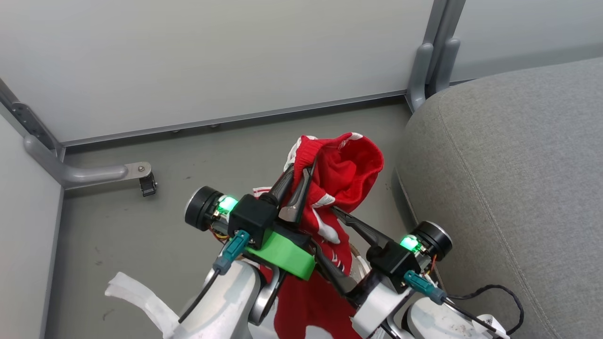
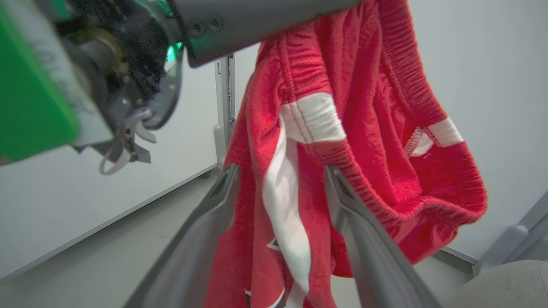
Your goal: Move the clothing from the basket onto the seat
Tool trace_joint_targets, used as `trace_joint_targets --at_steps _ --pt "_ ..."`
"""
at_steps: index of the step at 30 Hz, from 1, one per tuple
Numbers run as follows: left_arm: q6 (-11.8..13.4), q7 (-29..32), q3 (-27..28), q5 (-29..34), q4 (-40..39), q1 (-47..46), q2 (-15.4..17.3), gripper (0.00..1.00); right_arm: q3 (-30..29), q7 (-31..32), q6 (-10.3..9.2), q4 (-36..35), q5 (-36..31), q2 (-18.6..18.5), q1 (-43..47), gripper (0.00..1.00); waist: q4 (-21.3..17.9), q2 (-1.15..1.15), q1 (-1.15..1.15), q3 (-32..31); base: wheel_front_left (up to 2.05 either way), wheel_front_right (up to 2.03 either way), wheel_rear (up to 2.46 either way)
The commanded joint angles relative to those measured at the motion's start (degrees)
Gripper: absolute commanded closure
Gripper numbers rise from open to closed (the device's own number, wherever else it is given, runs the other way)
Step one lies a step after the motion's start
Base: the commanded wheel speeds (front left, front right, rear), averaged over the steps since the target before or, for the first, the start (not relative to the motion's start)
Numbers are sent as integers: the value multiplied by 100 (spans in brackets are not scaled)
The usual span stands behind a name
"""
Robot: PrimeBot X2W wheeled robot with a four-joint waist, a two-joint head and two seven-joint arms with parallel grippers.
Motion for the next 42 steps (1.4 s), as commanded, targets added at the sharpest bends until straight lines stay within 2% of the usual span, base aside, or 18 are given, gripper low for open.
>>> trace_joint_targets --at_steps 1,13,18,19,27,28,29,34,42 --pt "46 -22 -59 -45 -7 -106 10 100 -12 -28 -8 33 -64 43 -85 0 28 0 0 8 0 0 0" --pt "107 -22 -733 -271 3 -255 8 100 -228 -28 -8 641 -686 271 -367 0 159 0 0 -54 0 0 0" --pt "144 -22 -1031 -434 4 -318 8 100 -164 -28 -8 931 -410 275 -498 0 232 0 0 -66 0 0 0" --pt "165 -22 -1080 -487 2 -321 8 100 -136 -28 -8 992 -338 274 -551 99 248 0 0 -66 0 0 0" --pt "274 -22 -1049 -523 67 -343 8 100 -127 -28 -8 1118 8 276 -670 100 260 0 0 -43 0 0 0" --pt "298 -21 -1014 -500 97 -328 8 87 -141 -28 -8 1095 20 276 -651 100 236 0 0 -38 0 0 0" --pt "319 -12 -968 -472 171 -290 10 0 -159 -28 -8 1063 45 275 -618 100 179 0 0 -31 0 0 0" --pt "308 -10 -648 -337 420 -136 14 0 -222 -28 -8 942 115 275 -468 100 -365 0 0 48 0 0 0" --pt "117 -10 -94 -40 666 74 14 0 -313 -29 -8 658 189 278 -399 100 -1888 0 0 246 0 0 0"
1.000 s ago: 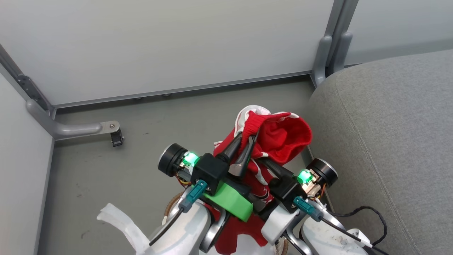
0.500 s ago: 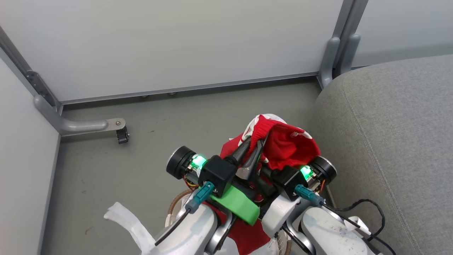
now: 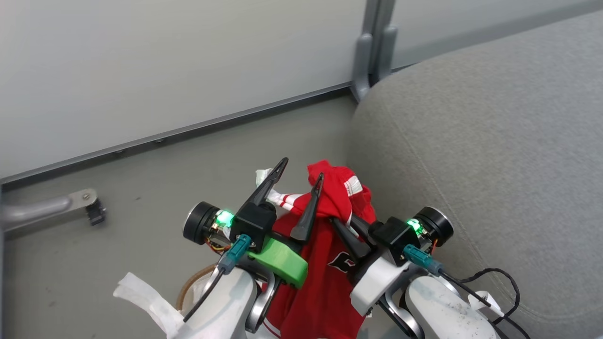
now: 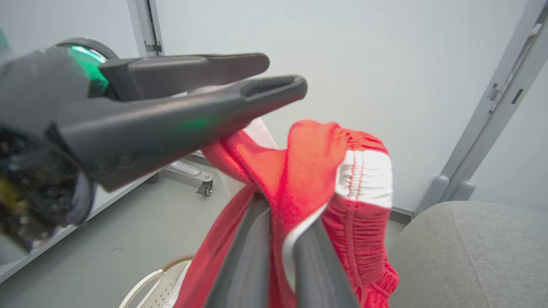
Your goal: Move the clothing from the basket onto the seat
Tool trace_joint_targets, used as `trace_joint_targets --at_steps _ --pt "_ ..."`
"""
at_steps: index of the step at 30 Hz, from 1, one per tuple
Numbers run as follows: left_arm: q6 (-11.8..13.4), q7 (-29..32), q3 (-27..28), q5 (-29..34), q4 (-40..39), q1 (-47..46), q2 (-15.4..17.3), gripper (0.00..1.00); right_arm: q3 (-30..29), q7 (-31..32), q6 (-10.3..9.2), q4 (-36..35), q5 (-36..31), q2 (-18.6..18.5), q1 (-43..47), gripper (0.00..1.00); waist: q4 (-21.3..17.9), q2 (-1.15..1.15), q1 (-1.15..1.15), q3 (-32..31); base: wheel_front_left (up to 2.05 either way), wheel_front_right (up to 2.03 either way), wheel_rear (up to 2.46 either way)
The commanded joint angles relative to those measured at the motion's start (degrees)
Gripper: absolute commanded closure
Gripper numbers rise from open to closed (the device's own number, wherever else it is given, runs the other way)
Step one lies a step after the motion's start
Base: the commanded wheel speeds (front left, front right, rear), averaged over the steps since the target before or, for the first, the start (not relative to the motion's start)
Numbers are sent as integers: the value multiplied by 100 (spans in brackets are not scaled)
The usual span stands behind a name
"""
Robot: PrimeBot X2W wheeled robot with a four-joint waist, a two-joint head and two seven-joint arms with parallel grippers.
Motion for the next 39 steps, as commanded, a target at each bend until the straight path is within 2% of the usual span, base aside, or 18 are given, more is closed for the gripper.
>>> trace_joint_targets --at_steps 1,5,9,16,21,27,34,39 --pt "-53 5 83 38 27 87 17 0 -46 -29 -8 -70 45 -12 59 100 -1201 0 0 226 0 0 0" --pt "-141 5 290 117 61 130 20 0 -80 -28 -8 -118 11 -10 49 100 -1813 0 0 306 0 0 0" --pt "-204 4 397 204 87 144 23 0 -205 -28 -8 -194 -10 -6 28 100 -2195 0 0 400 0 0 0" --pt "-302 5 452 331 154 -42 28 0 -454 -29 -8 -328 14 -194 -308 100 -2302 0 0 729 0 0 0" --pt "-320 5 479 453 177 -140 27 0 -768 -28 -8 -429 -21 -567 -1028 100 -2166 0 0 1065 0 0 0" --pt "-354 5 509 687 233 -347 27 0 -1584 -28 -9 -557 160 -1105 -2231 100 -1839 0 0 1658 0 0 0" --pt "-429 5 444 825 237 -653 24 0 -2383 -28 -8 -309 363 -1687 -3383 100 -1443 0 0 2360 0 0 0" --pt "-426 5 386 932 268 -876 25 0 -2656 -28 -8 34 314 -1753 -3697 100 -1207 0 0 2771 0 0 0"
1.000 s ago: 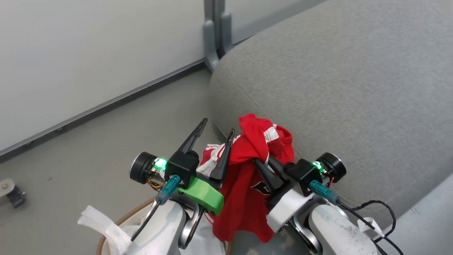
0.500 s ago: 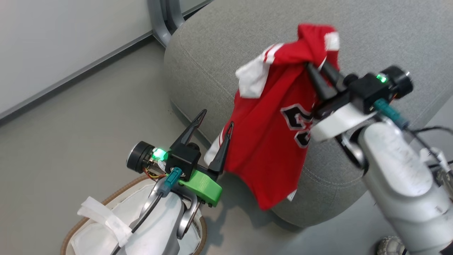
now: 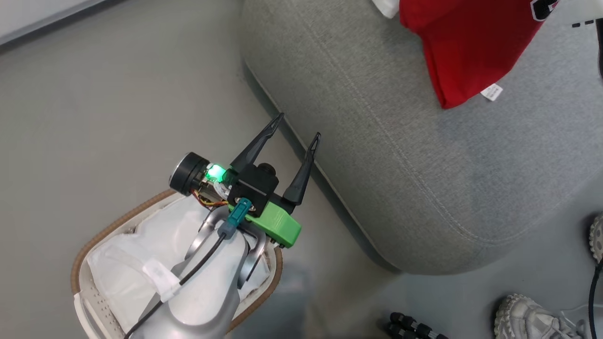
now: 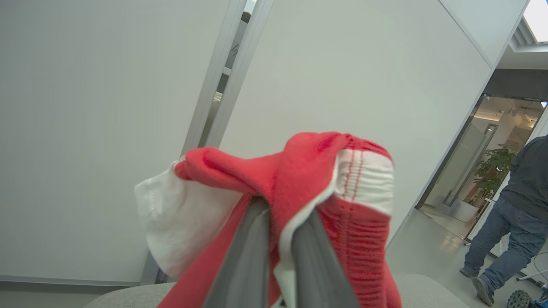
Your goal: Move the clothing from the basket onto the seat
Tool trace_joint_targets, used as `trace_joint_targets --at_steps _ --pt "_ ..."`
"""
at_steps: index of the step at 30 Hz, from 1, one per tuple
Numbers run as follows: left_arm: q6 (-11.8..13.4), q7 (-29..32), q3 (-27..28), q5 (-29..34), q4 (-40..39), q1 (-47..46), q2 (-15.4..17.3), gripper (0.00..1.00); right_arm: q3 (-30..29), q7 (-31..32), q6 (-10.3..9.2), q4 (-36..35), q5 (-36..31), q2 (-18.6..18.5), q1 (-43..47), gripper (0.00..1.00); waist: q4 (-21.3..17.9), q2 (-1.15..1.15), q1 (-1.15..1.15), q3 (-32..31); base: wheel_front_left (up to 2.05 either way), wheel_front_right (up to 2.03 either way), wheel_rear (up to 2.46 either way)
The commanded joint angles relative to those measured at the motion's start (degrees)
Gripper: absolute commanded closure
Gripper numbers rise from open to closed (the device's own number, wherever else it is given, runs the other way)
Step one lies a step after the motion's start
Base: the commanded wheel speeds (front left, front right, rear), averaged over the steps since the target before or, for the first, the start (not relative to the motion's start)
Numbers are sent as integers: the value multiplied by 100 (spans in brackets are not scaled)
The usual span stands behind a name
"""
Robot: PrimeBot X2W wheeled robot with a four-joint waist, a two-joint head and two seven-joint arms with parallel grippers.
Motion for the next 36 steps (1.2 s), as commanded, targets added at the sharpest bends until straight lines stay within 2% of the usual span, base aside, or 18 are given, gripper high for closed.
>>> trace_joint_targets --at_steps 1,9,10,11,12,13,23,25,29,36 --pt "-9 3 0 74 27 -172 33 0 -89 -28 -8 132 17 52 -24 100 478 0 -1 611 0 0 0" --pt "28 3 -48 104 132 -353 33 0 -632 -28 -8 1157 -218 389 729 100 753 0 -1 933 0 0 0" --pt "37 4 -39 88 143 -353 33 0 -689 -28 -8 1246 -271 423 850 86 773 0 -1 926 0 0 0" --pt "34 4 -25 67 150 -344 32 0 -791 -28 -8 1328 -295 467 991 61 792 0 -1 908 0 0 0" --pt "43 4 -10 63 159 -327 31 0 -880 -28 -8 1379 -306 533 1145 5 802 0 -1 876 0 0 0" --pt "53 4 7 52 156 -306 30 0 -956 -28 -8 1394 -318 581 1260 0 806 0 -1 844 0 0 0" --pt "154 4 231 -98 116 80 30 0 -1246 -28 -8 927 -338 799 2460 0 794 0 -1 185 0 0 0" --pt "191 4 313 -157 102 195 31 0 -1054 -28 -8 687 -489 747 2678 0 812 0 -1 16 0 0 0" --pt "248 4 513 -235 2 456 31 0 -912 -28 -8 292 -474 869 3084 0 899 0 -1 -338 0 0 0" --pt "370 4 995 -248 -141 1002 30 0 -682 -28 -8 -59 -356 1148 3486 0 1279 0 -1 -868 0 0 0"
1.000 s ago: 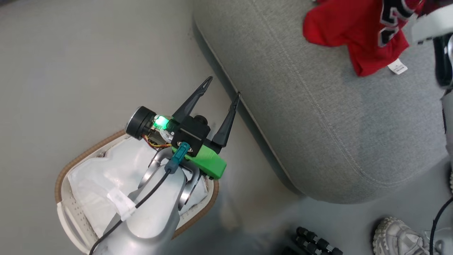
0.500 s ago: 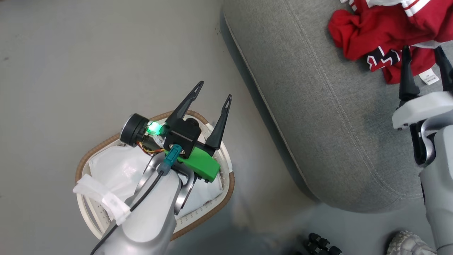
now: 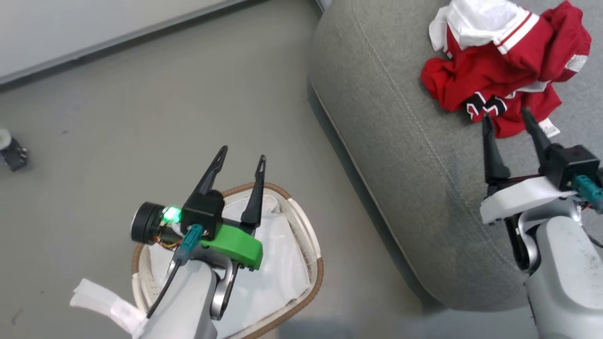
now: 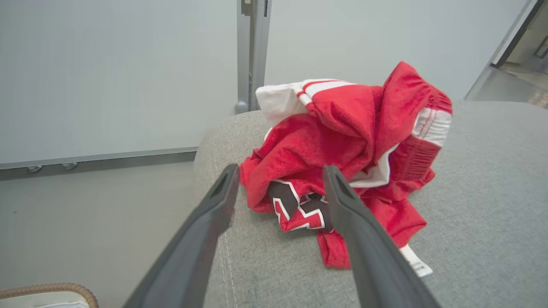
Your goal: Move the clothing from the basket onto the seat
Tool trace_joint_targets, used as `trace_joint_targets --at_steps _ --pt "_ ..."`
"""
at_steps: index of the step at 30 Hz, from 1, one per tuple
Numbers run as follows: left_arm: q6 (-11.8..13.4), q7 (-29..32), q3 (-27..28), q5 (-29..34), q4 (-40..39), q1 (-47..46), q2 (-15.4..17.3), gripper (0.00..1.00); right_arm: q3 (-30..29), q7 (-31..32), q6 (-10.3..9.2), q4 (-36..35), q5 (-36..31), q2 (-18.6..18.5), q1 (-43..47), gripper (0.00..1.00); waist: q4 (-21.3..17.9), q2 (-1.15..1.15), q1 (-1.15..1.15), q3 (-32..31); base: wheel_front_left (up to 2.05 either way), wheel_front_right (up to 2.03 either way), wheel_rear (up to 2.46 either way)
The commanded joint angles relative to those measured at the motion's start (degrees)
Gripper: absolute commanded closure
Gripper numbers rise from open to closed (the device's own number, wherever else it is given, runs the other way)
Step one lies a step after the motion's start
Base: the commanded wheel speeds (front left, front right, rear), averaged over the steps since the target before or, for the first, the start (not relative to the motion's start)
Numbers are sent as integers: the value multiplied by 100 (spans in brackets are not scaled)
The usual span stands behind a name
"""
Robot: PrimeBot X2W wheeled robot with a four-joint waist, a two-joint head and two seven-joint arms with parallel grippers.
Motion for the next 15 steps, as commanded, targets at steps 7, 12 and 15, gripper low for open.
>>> trace_joint_targets --at_steps 7,12,15 --pt "138 4 620 -106 -1 584 24 0 199 -27 -8 43 43 261 296 0 852 0 0 -690 0 0 0" --pt "204 5 971 -207 48 888 21 0 299 -27 -8 169 -62 373 486 0 1247 0 0 -915 0 0 0" --pt "200 5 1146 -207 73 1081 21 0 331 -27 -8 222 -105 407 623 0 1408 0 0 -1051 0 0 0"
